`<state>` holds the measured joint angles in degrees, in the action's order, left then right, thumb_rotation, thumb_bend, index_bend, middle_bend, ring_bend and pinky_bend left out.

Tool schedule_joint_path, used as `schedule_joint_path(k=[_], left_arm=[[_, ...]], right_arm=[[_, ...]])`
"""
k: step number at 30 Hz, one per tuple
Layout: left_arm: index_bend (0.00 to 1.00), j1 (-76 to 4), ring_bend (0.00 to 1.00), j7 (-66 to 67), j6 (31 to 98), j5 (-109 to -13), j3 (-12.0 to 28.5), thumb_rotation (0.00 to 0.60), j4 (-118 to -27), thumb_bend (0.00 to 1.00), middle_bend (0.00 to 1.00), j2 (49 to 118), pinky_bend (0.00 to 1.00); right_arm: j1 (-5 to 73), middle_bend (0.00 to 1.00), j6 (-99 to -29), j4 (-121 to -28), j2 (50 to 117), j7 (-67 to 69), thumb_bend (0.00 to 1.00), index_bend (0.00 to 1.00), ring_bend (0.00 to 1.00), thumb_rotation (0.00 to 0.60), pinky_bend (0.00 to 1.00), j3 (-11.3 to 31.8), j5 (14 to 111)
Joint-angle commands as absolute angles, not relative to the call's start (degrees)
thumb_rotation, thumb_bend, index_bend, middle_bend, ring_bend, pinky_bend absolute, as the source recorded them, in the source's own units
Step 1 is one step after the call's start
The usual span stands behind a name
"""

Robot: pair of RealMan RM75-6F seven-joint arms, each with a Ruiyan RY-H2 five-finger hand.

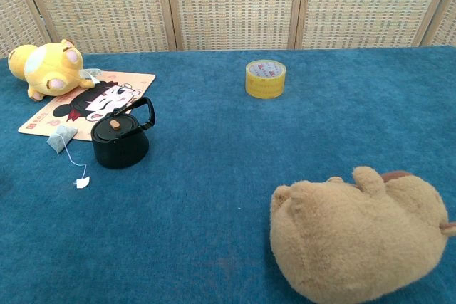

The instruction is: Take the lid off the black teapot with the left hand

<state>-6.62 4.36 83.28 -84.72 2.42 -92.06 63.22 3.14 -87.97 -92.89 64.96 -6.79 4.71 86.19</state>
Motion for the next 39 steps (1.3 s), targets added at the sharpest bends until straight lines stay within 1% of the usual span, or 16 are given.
schedule_joint_path(k=[1,6,11,12,13,16,19,23,31,36,39], left_arm=[[0.0,-6.62,0.0,4.34,83.21,-84.7,2.37,0.6,-92.03,0.12,0.0,63.22,0.0],[0.0,-7.16,0.0,4.39,81.98,-84.6,2.23,0.6,-91.96,0.12,0.0,63.29,0.0],[0.0,-10.88,0.0,4.35,77.45,-85.32,3.17,0.6,-92.17,0.12,0.0,62.81,0.0],[0.02,-12.23,0.0,4.57,75.94,-85.67,3.55,0.6,-92.21,0.12,0.0,62.68,0.0],[0.04,-14.15,0.0,5.1,73.72,-85.86,4.12,0.6,-92.21,0.12,0.0,62.56,0.0],[0.24,-17.7,0.0,5.65,69.38,-86.07,5.02,0.6,-92.32,0.12,0.0,62.44,0.0],[0.34,-24.29,0.0,3.46,61.94,-87.67,6.33,0.6,-90.17,0.12,0.0,63.7,0.0],[0.42,-30.06,0.0,1.55,56.33,-88.12,7.59,0.6,-85.34,0.15,0.0,66.84,0.0],[0.45,-37.52,0.0,3.95,48.1,-84.2,9.18,0.6,-78.73,0.25,0.0,72.51,0.0],[0.46,-40.16,0.0,5.08,45.5,-82.45,9.33,0.6,-77.38,0.35,0.0,74.24,0.0],[0.46,-41.26,0.0,5.56,44.77,-81.96,9.12,0.6,-76.97,0.36,0.0,75.05,0.0]], right_arm=[[3.15,0.0,-87.93,-92.86,64.92,-6.63,0.0,0.0,0.0,0.6,0.0,4.74,86.13],[3.14,0.0,-88.06,-92.96,64.79,-6.44,0.0,0.0,0.0,0.6,0.0,4.87,86.13],[3.4,0.0,-87.53,-92.62,64.86,-6.55,0.0,0.0,0.0,0.6,0.0,5.35,85.12],[3.45,0.0,-87.37,-92.53,64.9,-6.6,0.0,0.0,0.0,0.6,0.0,5.46,84.83],[3.53,0.0,-87.17,-92.46,64.94,-6.62,0.0,0.0,0.0,0.6,0.0,5.6,84.5],[3.67,0.0,-86.89,-92.46,64.96,-6.67,0.0,0.0,0.0,0.6,0.0,5.9,83.88],[3.8,0.0,-86.47,-92.54,64.73,-6.39,0.0,0.0,0.0,0.6,0.0,6.34,82.88],[3.91,0.0,-86.07,-92.37,64.39,-6.09,0.0,0.0,0.0,0.6,0.0,7.03,81.46],[4.0,0.0,-85.37,-91.71,64.51,-6.63,0.0,0.0,0.0,0.6,0.0,7.7,79.25],[4.15,0.0,-84.96,-91.43,64.74,-7.16,0.0,0.0,0.0,0.6,0.0,7.87,78.46],[4.26,0.0,-84.68,-91.27,64.88,-7.39,0.0,0.0,0.0,0.6,0.0,8.01,77.94]])
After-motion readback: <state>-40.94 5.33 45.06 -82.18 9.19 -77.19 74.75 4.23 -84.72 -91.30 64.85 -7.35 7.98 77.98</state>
